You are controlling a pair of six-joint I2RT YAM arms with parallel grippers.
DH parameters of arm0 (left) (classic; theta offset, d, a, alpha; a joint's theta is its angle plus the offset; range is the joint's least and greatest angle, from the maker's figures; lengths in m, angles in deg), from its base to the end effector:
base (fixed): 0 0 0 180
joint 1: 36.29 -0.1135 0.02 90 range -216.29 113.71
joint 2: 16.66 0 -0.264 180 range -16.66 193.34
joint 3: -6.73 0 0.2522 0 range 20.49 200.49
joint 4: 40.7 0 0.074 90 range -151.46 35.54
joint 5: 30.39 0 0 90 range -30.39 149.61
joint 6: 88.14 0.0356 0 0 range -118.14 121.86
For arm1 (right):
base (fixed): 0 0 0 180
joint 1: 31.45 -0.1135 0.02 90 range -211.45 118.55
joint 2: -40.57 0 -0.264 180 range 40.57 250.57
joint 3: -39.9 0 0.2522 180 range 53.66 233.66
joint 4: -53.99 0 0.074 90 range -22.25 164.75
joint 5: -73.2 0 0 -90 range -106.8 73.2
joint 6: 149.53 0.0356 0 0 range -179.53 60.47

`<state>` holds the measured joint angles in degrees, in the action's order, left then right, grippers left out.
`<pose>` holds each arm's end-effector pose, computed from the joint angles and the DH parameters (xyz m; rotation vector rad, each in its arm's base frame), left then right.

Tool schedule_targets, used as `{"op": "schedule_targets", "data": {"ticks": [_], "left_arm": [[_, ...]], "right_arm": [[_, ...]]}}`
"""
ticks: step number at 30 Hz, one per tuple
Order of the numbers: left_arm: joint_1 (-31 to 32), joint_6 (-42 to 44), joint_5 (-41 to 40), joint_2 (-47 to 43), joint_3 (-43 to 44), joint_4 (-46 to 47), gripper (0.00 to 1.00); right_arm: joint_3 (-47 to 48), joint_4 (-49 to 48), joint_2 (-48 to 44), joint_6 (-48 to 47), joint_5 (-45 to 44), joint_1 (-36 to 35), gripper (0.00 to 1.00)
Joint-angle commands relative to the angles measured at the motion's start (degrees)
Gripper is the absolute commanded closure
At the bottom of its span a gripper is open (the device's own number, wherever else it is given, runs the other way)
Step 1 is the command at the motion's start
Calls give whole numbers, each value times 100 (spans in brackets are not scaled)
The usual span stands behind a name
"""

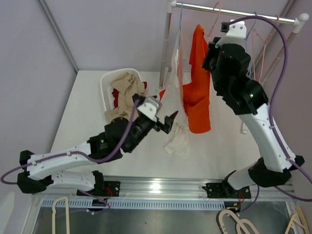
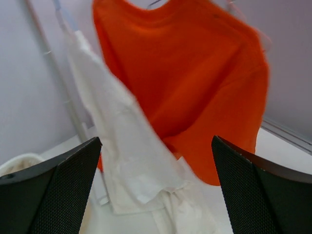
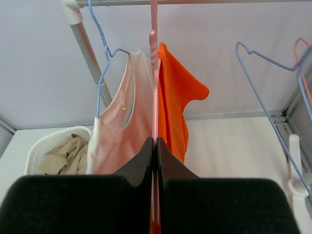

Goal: Remove the t-shirt from the hanger

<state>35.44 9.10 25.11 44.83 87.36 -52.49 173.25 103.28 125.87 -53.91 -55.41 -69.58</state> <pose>0.0927 -0.2166 0.4414 0.5082 1.3936 -0.4814 0.2251 0.1485 0.5620 0.0739 1.5863 0.0594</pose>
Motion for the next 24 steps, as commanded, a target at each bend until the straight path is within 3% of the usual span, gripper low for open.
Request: {"op": "schedule_targets", "data": {"ticks": [1,2,7,12,19,24], "left_arm": [[849,1803,-153,265,-498,2030,1],[974,2085,-214,380,-543,2661,0],[1484,2562,-312,1162,-332,3184,1],[1854,3002,-39,1653,-605,4363,0],[1758,3292,110,2278,-360,4839,0],[1162,2345,435,2455,-262,4390,1]], "right_arm": [[-338,-117,-619,421,-603,-168,100],[-401,-73,-767,465,-604,-221,100],[-481,191,-953,816,-910,-230,100],[-200,358,-892,958,-929,-335,100],[-120,411,-918,1010,-1052,-704,100],[-50,349,-910,949,-1131,-933,100]]}}
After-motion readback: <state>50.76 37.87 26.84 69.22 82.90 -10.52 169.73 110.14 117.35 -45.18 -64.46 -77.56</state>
